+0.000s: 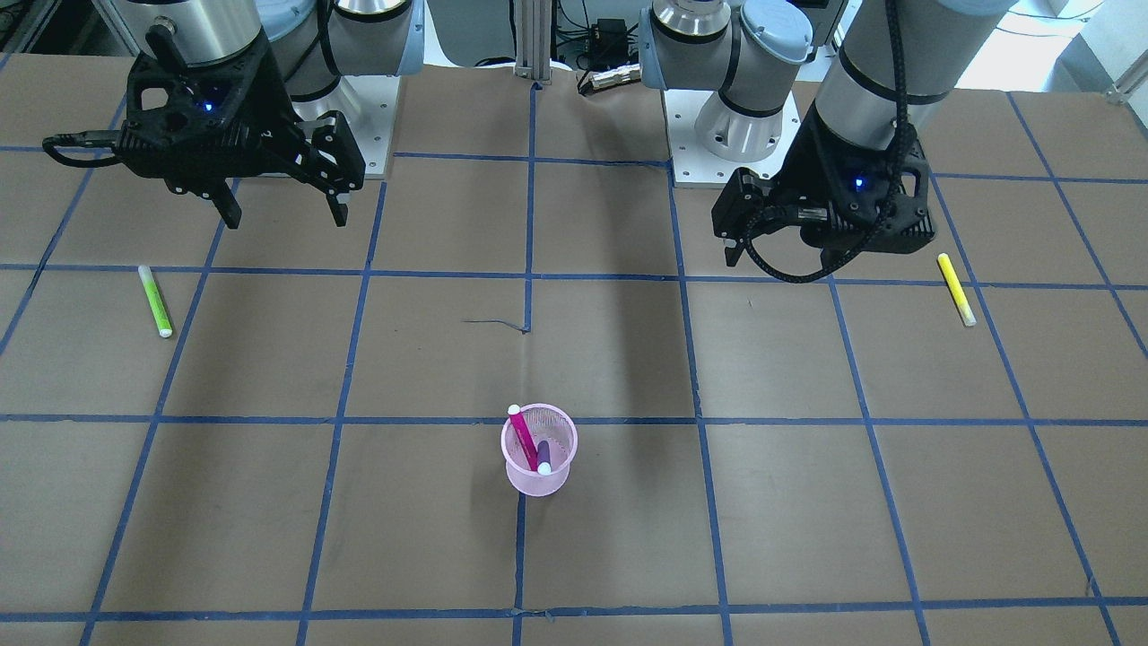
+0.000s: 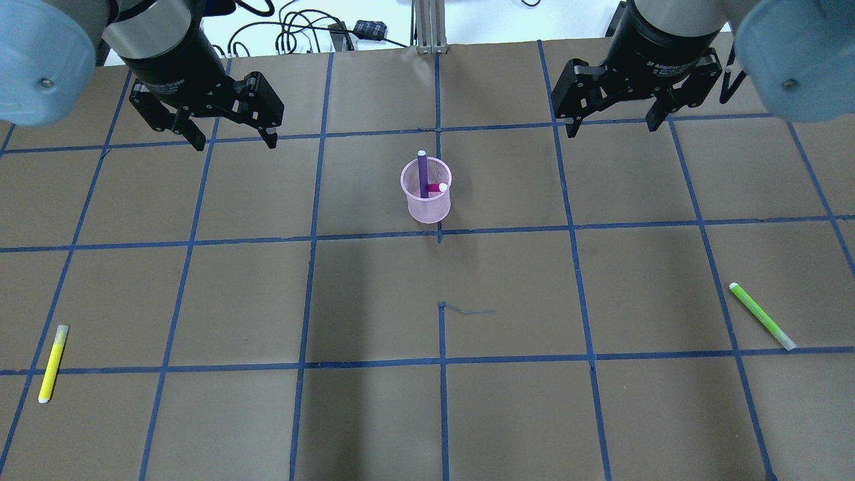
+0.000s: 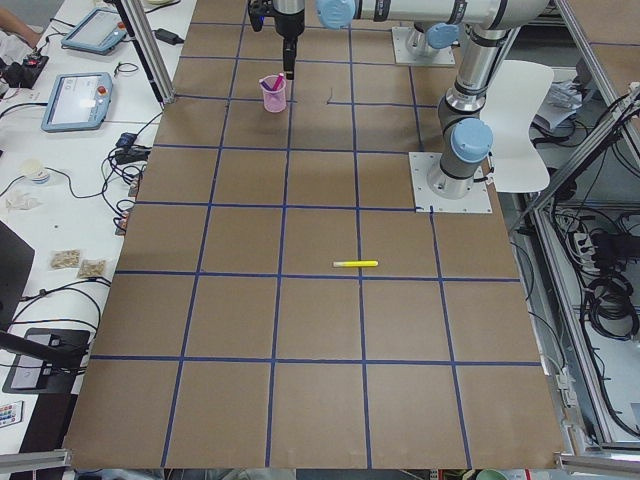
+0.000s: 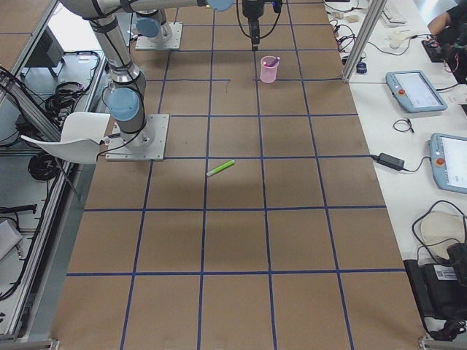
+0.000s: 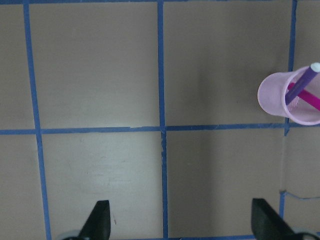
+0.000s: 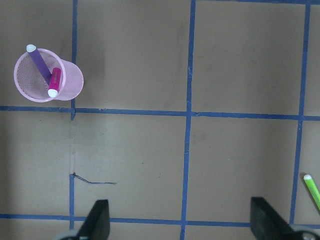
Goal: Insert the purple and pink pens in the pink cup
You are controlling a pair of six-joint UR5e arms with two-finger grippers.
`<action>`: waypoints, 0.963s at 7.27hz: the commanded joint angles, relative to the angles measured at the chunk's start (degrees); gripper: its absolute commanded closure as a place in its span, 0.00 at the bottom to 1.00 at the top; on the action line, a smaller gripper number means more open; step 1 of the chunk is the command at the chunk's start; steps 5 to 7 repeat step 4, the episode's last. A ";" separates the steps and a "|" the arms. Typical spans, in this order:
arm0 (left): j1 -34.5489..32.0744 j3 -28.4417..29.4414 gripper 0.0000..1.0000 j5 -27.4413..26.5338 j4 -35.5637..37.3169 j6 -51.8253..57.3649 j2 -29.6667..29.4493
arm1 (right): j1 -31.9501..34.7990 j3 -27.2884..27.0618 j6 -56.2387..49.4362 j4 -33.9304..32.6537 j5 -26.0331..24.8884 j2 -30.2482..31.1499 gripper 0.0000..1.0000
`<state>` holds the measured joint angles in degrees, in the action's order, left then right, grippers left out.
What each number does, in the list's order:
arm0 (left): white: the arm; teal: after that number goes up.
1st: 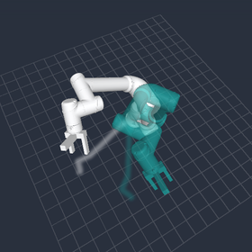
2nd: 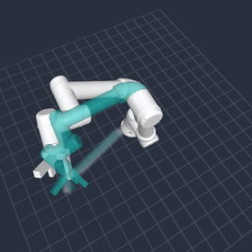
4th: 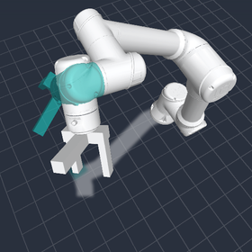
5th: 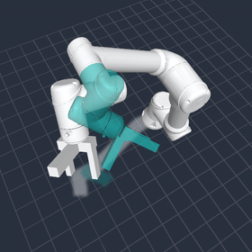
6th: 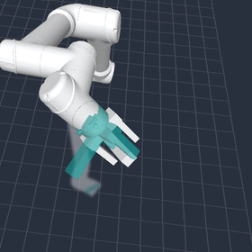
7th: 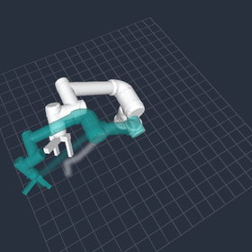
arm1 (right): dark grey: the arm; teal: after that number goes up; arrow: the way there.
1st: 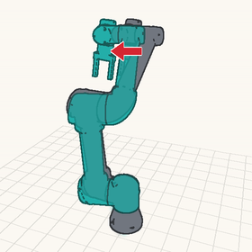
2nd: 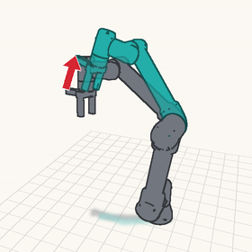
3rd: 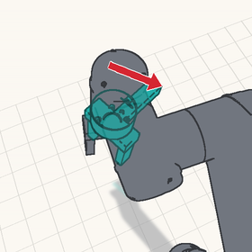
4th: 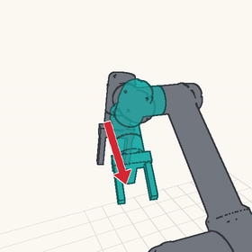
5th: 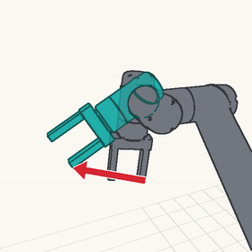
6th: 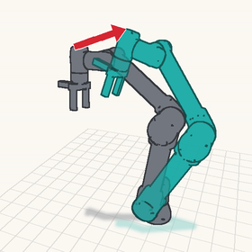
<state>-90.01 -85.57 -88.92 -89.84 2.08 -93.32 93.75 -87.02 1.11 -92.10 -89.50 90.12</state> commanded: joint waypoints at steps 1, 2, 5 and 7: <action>-0.16 0.05 0.00 -0.64 -0.25 0.03 0.69 | 0.03 0.01 -0.49 -0.53 0.12 -0.12 0.00; -0.16 -0.03 0.00 -0.55 -0.25 0.03 0.08 | -0.06 -0.08 -0.93 -1.06 0.03 -0.12 0.00; -0.16 0.49 0.00 -0.47 0.11 0.03 -0.20 | -0.06 -0.60 -0.84 -1.24 -0.06 -0.12 0.00; -0.16 0.49 0.00 -0.47 0.11 0.03 -0.20 | -0.06 -0.60 -0.84 -1.24 -0.06 -0.12 0.00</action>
